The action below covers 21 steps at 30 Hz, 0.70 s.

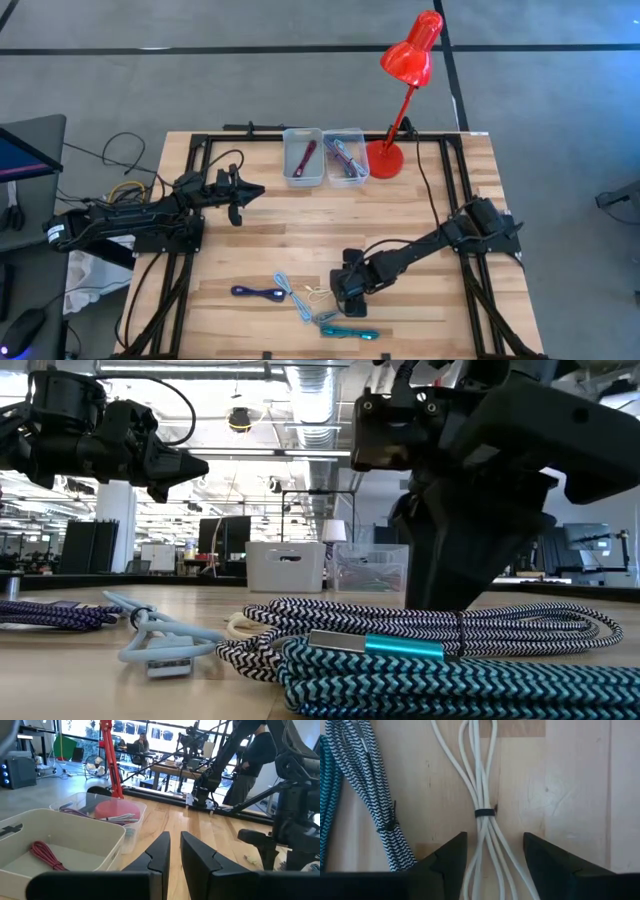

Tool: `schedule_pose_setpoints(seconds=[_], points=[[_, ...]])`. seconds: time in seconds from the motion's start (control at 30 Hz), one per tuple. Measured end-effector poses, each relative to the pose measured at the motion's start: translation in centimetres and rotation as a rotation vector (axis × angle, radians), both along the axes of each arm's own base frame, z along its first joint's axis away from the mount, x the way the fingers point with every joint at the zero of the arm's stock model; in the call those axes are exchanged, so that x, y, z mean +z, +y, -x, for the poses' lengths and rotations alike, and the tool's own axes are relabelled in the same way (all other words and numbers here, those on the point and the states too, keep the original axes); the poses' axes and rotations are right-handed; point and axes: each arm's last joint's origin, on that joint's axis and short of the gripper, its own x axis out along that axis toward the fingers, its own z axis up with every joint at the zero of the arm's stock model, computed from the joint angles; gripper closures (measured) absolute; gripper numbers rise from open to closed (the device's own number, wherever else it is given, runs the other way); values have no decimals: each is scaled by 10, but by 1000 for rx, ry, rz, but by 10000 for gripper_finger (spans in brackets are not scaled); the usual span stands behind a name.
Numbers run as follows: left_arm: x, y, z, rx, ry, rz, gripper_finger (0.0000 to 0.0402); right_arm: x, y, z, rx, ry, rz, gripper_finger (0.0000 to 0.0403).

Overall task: Pick & Place USB Port
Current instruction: Put the white charger cable into the transparent bin

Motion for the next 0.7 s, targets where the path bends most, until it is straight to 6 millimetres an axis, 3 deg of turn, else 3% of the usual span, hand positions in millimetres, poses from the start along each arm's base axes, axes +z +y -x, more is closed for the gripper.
schedule_pose_setpoints(seconds=[0.1,0.33,0.7], points=[[0,0,0,0,0,0,357,0,-1,0,-4,2,11,257],[0,0,0,0,0,0,357,0,-1,1,20,-1,22,386],[0,0,0,0,0,0,357,10,-3,2,50,-21,33,401]])
